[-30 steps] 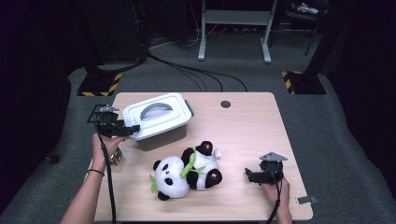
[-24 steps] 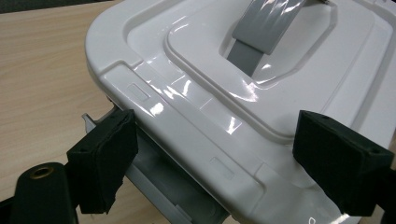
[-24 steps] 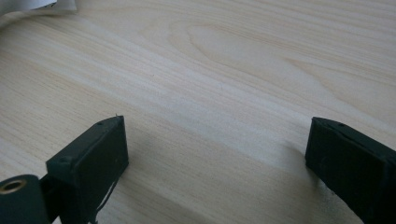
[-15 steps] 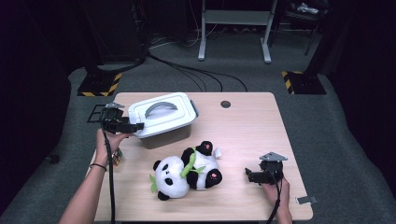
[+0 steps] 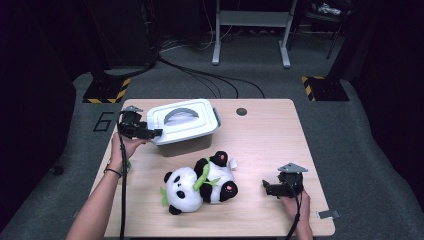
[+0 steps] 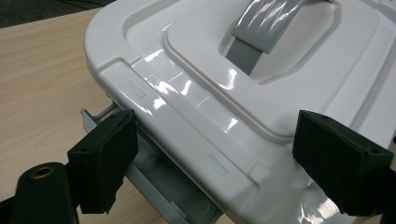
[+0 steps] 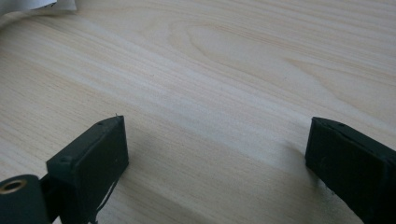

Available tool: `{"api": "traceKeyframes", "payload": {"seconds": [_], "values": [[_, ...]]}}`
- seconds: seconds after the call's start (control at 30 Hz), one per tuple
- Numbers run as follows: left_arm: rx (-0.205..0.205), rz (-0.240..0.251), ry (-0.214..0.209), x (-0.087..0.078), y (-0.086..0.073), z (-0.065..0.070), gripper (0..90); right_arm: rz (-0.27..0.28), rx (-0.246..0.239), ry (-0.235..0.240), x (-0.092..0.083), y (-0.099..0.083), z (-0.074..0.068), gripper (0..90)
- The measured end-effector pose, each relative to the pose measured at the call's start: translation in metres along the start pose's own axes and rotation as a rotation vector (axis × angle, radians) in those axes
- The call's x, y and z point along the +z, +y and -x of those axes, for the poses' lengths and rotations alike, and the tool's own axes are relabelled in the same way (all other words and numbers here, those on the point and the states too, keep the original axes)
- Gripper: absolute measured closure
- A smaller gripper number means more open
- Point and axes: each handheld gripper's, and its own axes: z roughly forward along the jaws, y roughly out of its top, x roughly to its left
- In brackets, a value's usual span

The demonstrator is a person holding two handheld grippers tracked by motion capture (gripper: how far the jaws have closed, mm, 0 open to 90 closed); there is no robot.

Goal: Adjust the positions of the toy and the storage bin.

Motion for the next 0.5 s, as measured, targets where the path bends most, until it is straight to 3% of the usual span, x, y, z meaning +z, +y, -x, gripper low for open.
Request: {"api": "traceKeyframes", "payload": {"seconds": [0.5], "values": [[0.016,-0.002,-0.02,0.0083,0.0057,0.0059,14.4,0.0,0.0,0.0,0.0,0.0,0.0,5.1]]}}
